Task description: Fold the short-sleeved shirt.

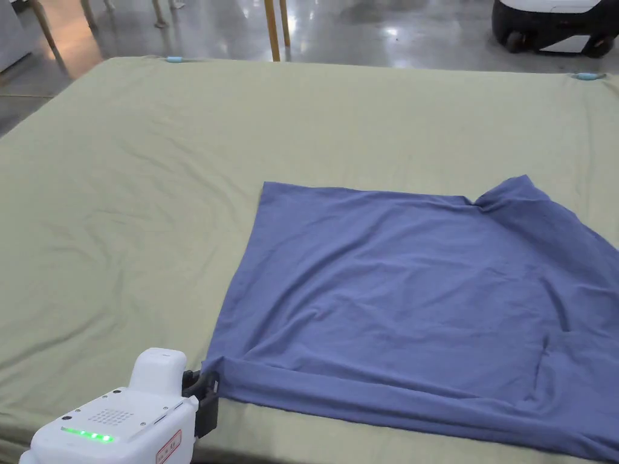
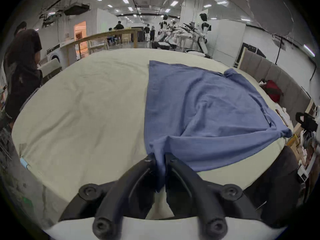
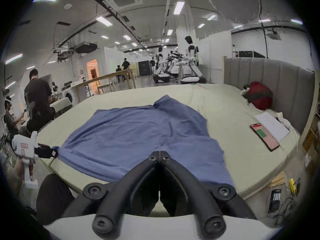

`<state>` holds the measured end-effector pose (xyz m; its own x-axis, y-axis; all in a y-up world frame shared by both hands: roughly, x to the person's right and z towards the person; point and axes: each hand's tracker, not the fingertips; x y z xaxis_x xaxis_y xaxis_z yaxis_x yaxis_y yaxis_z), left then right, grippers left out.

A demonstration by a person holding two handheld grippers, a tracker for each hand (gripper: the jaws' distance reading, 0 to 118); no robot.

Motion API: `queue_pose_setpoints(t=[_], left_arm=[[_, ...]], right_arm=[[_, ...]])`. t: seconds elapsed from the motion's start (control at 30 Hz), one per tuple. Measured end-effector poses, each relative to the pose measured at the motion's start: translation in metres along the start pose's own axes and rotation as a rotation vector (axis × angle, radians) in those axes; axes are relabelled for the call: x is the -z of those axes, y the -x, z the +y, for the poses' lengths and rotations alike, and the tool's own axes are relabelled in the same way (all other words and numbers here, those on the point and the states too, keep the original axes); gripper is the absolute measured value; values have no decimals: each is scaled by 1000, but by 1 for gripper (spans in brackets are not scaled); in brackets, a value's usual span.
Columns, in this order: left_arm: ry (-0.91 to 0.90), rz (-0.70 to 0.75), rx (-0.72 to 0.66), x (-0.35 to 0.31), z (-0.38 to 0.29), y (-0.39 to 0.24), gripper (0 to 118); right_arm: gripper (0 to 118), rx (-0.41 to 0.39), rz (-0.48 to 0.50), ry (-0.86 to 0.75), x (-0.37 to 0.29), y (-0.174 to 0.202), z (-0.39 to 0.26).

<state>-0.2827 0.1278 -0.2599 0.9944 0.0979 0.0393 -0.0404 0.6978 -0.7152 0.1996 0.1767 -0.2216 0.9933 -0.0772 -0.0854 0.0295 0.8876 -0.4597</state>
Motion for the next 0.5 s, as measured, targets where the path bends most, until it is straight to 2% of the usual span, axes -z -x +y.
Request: queue_pose_setpoints(t=[0.07,0.1,0.17,0.2,0.23,0.27,0.3,0.37,0.43,0.5], left_arm=[[-20,2,-6,-7,1,-13,8],[-20,0,-11,-11,3,5,8],[-28,8,-13,-17,4,4,8],[-35,21,1,-20,5,4,8],[-39,18,-2,-20,5,5,8],[-42,21,0,-21,5,3,8],[-41,26,3,-21,5,1,8],[-36,33,5,-21,5,-2,8],[-34,37,9,-20,5,-5,8],[-28,40,9,-21,4,-16,8]], right_arm=[[0,12,-35,13,-9,-18,8],[0,15,-48,24,-13,-28,12],[1,-17,-113,81,-18,-48,17],[6,-48,-133,80,-19,-58,16],[29,-61,-120,59,-22,-68,12],[86,-86,-123,70,-23,-76,9],[117,-121,-127,127,-19,-86,4],[118,-185,-127,153,-14,-92,-6],[117,-213,-118,208,-3,-97,-14],[106,-219,-68,252,8,-98,-23]])
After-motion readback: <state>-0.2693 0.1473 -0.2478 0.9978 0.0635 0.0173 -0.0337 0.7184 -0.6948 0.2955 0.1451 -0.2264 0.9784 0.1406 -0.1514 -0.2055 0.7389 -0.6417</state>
